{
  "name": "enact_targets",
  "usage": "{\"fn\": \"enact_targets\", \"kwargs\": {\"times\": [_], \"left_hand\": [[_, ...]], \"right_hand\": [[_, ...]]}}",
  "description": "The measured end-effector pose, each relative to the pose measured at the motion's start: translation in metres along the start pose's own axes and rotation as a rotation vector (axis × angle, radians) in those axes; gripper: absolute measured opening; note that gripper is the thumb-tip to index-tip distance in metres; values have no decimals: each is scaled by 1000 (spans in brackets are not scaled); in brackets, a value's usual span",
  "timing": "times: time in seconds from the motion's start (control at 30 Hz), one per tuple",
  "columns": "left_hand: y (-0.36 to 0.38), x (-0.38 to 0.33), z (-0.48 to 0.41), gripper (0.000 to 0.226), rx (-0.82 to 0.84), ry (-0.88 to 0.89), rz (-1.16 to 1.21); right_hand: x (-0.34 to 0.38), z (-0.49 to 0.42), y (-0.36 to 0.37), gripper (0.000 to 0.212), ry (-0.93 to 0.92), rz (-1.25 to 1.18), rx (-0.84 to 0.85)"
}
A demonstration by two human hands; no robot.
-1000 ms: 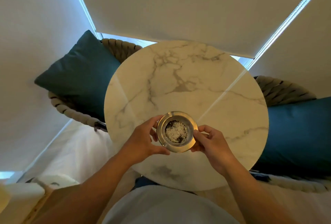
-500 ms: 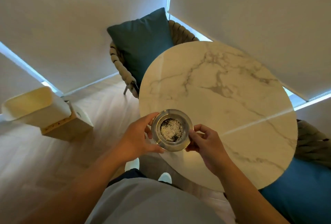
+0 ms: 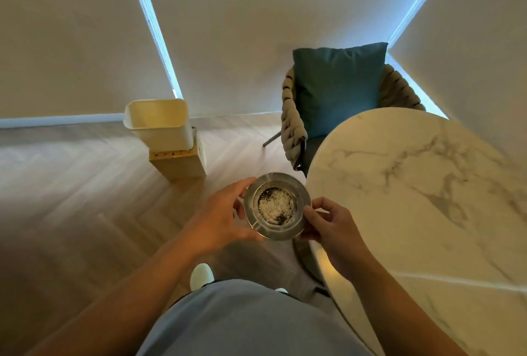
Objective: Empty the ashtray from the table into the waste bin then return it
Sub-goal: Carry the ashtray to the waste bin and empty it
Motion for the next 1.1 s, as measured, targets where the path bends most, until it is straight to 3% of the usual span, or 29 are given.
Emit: {"fn": "enact_targets", "kwargs": {"times": [0.5,0.83,1.1], "left_hand": [[-144,105,48,103,-221,-134,-20],[-165,138,70,112,-295,-307,35],[-211,136,-4,109,-368,-393,-10]], "right_hand": [[25,-32,189,12,-7,194,195],[31,-61,239,12,28,255,361],[87,-153,269,14,-15,265,491]]}}
Point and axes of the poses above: each hand's wrist, its own z-axis away from the middle knuckle, its own y-axis out of the palm, x = y × z, the point moved 1 cm from there along -z, towards the middle knuckle, and after that the axes turned 6 degrees about -x, right-handed, at the moved point
